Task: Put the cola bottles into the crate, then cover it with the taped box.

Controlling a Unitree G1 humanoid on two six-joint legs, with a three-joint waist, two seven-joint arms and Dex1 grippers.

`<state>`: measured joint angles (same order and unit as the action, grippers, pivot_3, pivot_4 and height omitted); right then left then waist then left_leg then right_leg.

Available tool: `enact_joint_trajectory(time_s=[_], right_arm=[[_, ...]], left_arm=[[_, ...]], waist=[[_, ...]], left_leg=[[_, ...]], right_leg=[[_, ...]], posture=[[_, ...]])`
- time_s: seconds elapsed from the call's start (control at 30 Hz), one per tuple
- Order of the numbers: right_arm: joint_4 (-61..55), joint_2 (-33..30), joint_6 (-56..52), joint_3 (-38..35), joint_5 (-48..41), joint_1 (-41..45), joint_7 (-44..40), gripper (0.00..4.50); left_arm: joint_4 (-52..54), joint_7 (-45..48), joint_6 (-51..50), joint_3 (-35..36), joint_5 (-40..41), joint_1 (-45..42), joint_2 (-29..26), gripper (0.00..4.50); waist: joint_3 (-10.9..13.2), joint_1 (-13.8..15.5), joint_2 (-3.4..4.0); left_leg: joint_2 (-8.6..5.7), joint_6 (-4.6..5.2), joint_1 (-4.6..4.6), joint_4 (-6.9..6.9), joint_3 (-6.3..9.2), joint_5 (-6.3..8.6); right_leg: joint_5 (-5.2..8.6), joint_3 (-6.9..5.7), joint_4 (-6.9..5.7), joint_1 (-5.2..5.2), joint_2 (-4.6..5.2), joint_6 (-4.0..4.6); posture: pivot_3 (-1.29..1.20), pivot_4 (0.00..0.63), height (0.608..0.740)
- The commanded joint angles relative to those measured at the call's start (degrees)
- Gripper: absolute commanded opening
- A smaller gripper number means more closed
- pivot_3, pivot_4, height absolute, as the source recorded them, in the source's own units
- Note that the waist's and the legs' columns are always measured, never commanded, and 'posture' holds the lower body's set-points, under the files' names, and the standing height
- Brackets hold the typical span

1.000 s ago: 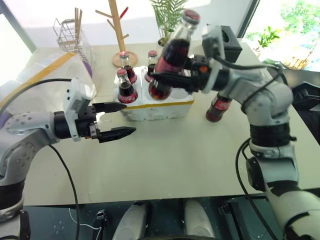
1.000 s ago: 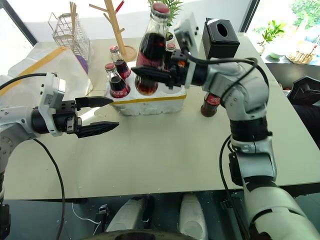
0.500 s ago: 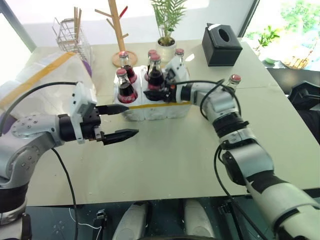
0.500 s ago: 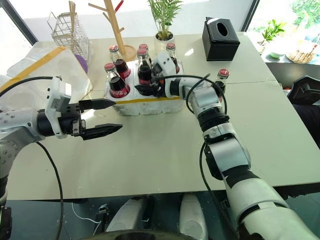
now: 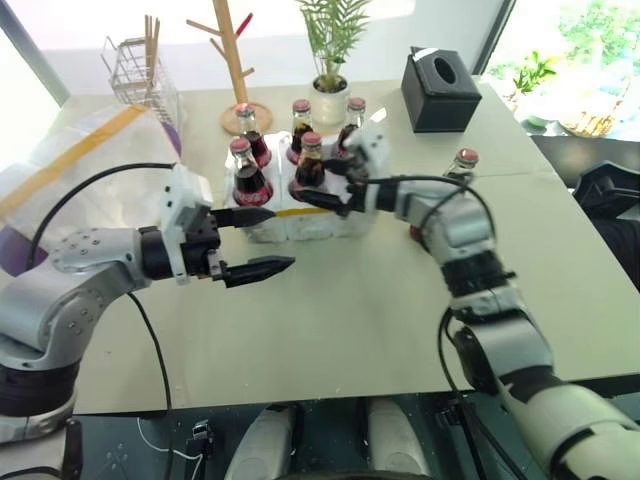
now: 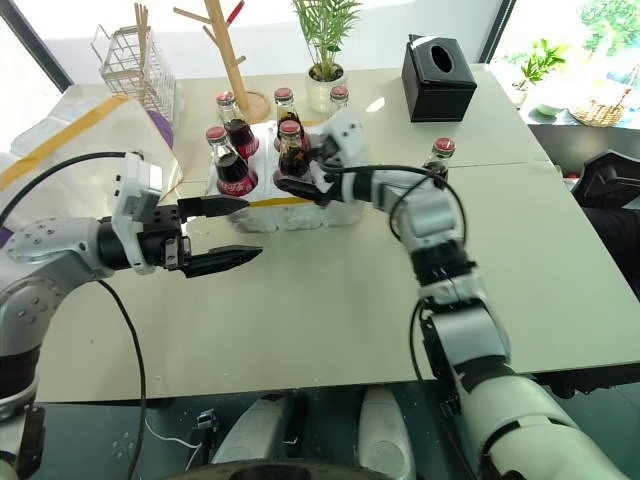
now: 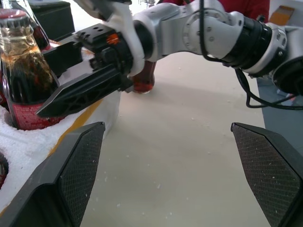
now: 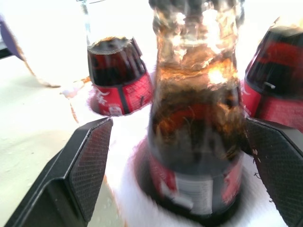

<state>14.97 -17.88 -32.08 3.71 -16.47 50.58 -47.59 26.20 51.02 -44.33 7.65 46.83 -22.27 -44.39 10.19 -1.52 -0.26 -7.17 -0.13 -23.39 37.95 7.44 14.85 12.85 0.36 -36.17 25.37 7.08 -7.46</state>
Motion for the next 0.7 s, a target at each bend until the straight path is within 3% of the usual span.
enact_joint_trajectory(time_s=[0.03,0.17,0.33,0.5,0.7], right_arm=[[-20.8,-5.5,-10.9,-6.1,-6.5,-5.1,2.3,4.48],[-37.3,-12.2,-23.1,-13.3,-13.1,-14.6,5.8,4.48],[-47.2,-16.7,-32.0,-22.4,-16.6,-25.9,11.1,4.48],[-49.3,-18.9,-32.7,-28.5,-15.7,-35.1,15.2,4.48],[-44.2,-17.3,-27.0,-27.5,-12.2,-34.5,20.9,4.48]], left_arm=[[-0.3,0.2,1.9,-1.7,-0.8,-1.8,1.6,4.5],[-3.2,1.1,3.3,-4.0,-2.3,-4.1,3.5,4.5],[-6.8,3.0,5.1,-6.6,-4.3,-7.2,5.4,4.5],[-9.0,4.6,6.5,-8.5,-6.2,-9.4,6.9,4.5],[-10.7,5.7,6.9,-9.4,-7.5,-11.4,8.2,4.5]], waist=[[0.0,0.5,0.01],[0.0,1.0,-0.03],[0.0,1.1,-0.04],[0.0,1.2,-0.04],[0.0,0.9,-0.04]], left_leg=[[0.01,0.0,0.0,0.0,-0.03,0.0],[0.04,0.02,0.0,0.01,-0.06,0.01],[0.04,0.25,0.03,0.03,-0.1,0.14],[0.04,0.26,0.04,0.04,-0.18,0.14],[0.11,0.26,0.1,0.04,-0.34,0.14]], right_leg=[[0.0,0.02,0.02,0.01,0.0,0.0],[0.0,0.04,0.06,-0.02,-0.02,0.0],[0.0,0.07,0.06,-0.08,-0.02,0.0],[0.0,0.13,0.06,-0.09,-0.01,0.0],[0.0,0.22,0.05,-0.08,-0.06,-0.01]], posture=[[0.0,0.15,0.74],[0.0,0.15,0.74],[0.0,0.15,0.74],[0.0,0.15,0.74],[0.0,0.15,0.74]])
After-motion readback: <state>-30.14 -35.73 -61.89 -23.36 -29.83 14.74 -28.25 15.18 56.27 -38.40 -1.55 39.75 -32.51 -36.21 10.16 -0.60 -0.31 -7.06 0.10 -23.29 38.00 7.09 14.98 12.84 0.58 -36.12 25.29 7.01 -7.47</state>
